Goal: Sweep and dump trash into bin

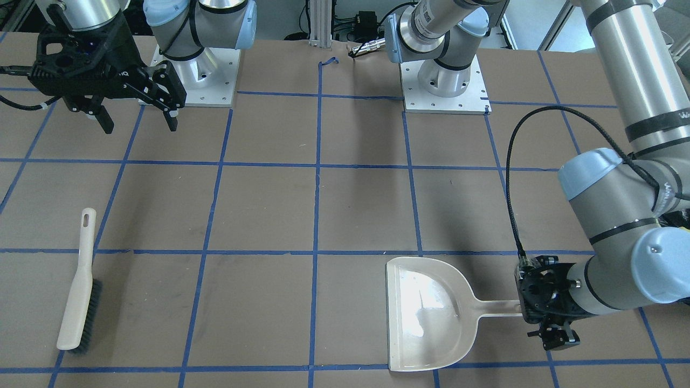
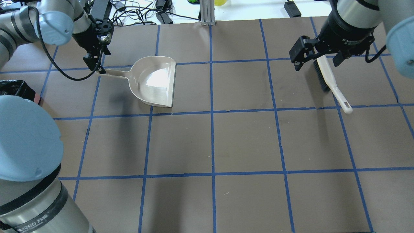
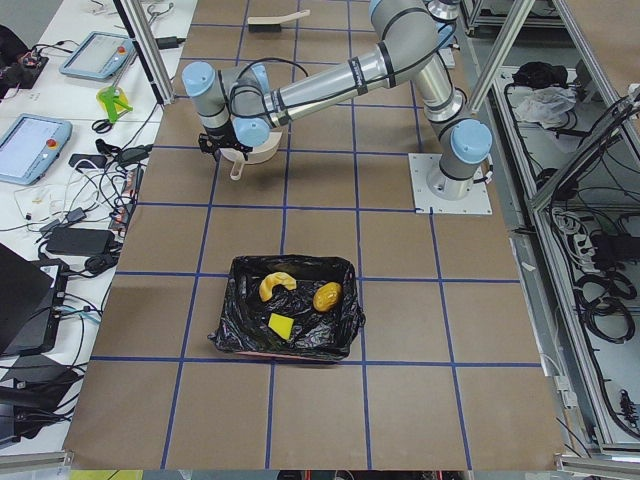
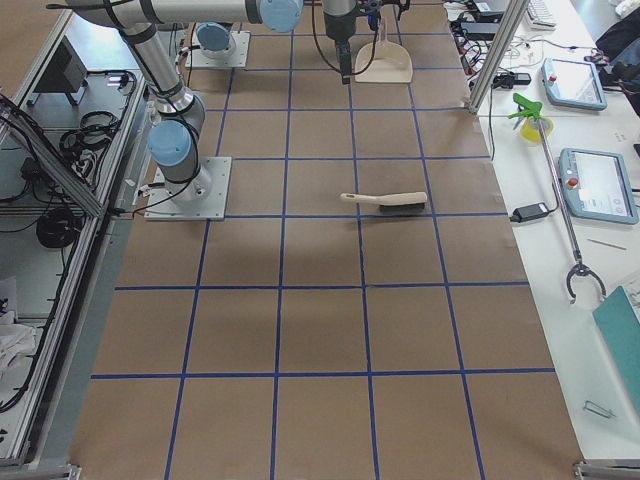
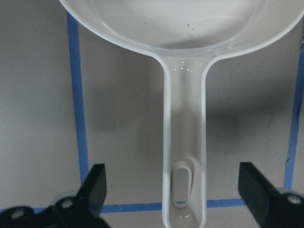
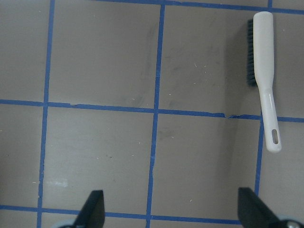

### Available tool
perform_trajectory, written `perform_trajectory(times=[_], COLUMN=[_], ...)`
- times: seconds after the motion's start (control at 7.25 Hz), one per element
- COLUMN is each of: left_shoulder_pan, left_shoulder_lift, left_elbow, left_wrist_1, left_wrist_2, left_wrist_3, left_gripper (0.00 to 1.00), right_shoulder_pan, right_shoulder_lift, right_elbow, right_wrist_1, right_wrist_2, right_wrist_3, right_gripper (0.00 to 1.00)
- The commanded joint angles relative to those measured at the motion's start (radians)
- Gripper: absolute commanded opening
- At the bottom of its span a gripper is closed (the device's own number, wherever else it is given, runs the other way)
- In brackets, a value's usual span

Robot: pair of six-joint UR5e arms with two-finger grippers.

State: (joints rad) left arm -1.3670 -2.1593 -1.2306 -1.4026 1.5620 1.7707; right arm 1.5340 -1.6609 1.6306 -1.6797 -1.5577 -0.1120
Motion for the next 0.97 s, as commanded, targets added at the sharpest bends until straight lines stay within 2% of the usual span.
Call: perform_trajectory(times=[0.0, 0.28, 0.55, 0.83], left_shoulder_pan=[-0.012, -0.014, -0.071, -0.174], left_shoulder_lift=[0.083, 0.177, 0.269, 0.317], left_elbow=[0.135, 0.174, 0.158, 0.145], left_wrist_1=[-0.261, -0.436, -0.47, -0.481], left_wrist_2=[-0.005, -0.007, 0.001, 0.01], left_wrist_3=[-0.089, -0.248, -0.46, -0.824], left_gripper=[1.0, 1.0, 1.0, 1.0], right_shoulder_pan=[0.0, 0.0, 0.0, 0.0], right_shoulder_lift=[0.001, 0.001, 0.001, 0.0], right_elbow=[0.0, 0.0, 0.0, 0.0], right_wrist_1=[0.0, 0.0, -0.002, 0.0], right_wrist_2=[0.001, -0.001, 0.001, -0.001], right_wrist_3=[0.0, 0.0, 0.0, 0.0], right_gripper=[1.0, 1.0, 1.0, 1.0])
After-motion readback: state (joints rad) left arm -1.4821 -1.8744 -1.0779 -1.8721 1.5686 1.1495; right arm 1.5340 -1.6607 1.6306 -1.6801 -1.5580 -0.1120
